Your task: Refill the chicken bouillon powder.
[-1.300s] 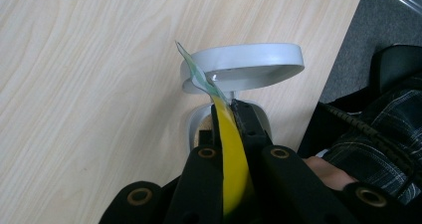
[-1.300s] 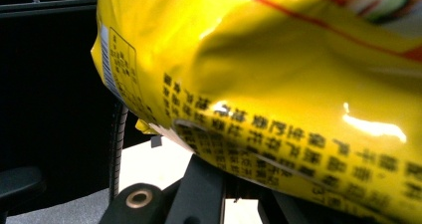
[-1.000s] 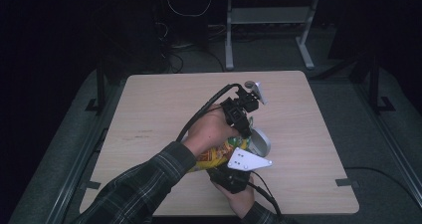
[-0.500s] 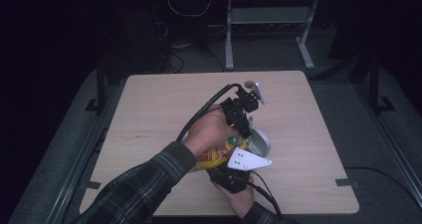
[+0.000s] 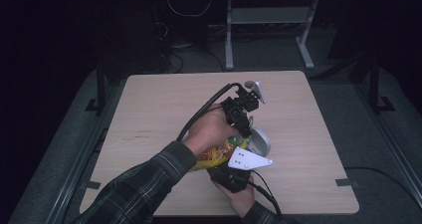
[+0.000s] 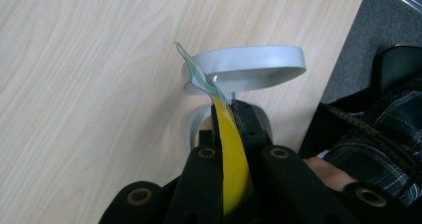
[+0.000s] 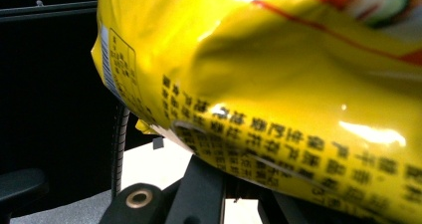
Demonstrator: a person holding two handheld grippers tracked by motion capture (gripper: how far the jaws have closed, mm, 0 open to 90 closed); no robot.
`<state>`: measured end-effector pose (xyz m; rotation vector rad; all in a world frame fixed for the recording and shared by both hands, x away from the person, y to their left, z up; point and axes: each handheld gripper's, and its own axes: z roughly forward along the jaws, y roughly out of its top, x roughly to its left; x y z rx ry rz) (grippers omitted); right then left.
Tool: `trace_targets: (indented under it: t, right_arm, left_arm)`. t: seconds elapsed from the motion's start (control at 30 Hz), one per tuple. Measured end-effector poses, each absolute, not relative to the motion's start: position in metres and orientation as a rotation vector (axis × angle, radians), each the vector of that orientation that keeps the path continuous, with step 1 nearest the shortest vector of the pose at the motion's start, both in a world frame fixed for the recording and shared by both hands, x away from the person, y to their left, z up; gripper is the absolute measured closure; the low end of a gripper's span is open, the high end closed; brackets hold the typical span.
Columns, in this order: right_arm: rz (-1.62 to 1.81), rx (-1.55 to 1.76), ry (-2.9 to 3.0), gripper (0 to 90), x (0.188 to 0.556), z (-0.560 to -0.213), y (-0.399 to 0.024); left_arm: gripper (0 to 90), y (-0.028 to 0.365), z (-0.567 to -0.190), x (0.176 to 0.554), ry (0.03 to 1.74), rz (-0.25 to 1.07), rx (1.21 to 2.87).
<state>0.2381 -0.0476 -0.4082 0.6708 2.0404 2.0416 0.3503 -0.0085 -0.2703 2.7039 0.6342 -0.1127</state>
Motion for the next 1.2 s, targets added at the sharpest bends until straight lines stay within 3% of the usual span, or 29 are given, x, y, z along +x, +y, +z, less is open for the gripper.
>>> trace_targets:
  t: [1.2]
  right_arm:
    - [2.042,0.671,2.037,90.0,0.2397,-0.4077,-0.0490]
  left_arm:
    - [89.9,-0.0104,-0.2694,0.3517,0.637,-0.114,2.710]
